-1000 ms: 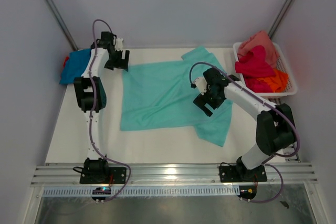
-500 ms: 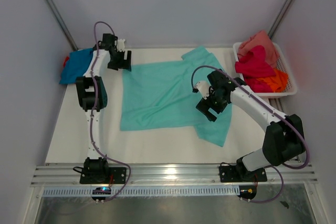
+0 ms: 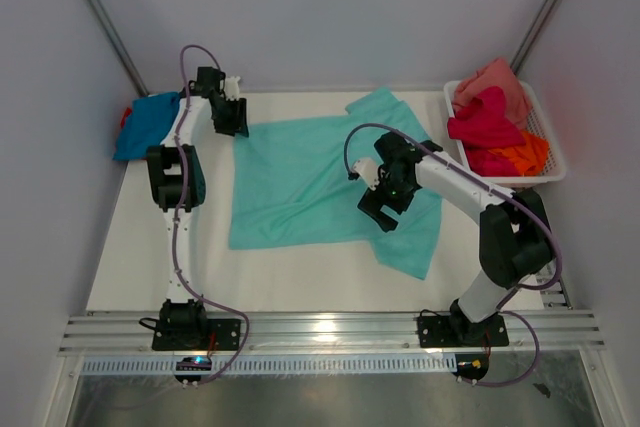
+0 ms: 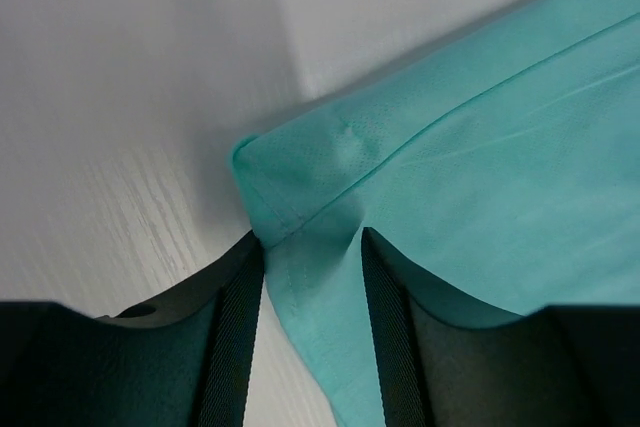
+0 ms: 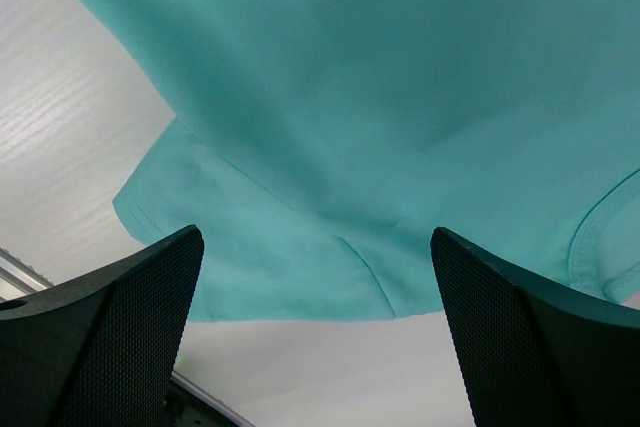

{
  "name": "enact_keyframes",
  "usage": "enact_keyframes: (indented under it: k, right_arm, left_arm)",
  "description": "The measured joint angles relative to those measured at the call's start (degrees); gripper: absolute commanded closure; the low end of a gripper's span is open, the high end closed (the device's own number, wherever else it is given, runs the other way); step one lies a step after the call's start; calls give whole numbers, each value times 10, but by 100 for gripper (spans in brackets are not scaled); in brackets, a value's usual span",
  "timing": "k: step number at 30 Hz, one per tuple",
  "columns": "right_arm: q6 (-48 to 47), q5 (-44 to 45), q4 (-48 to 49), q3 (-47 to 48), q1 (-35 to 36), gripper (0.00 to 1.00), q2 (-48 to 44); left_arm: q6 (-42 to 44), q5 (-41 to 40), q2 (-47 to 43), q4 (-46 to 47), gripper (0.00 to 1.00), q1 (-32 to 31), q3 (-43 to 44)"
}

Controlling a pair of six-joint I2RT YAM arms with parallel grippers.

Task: Fold and stack the t-shirts
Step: Flatten the tshirt out

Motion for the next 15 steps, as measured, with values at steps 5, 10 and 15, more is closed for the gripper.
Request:
enact_keyframes:
  k: [5,10,15]
  right_arm:
    - [0,-7,8,28,6,1,10]
    - [0,-12,11,37,18,0,22]
    - [0,-23,12,98,50,1,58]
  left_arm:
    - [-1,4,0,5,72,0,0]
    - [-5,7,2,8,85,0,0]
    - [-11,10,4,8,91,0,0]
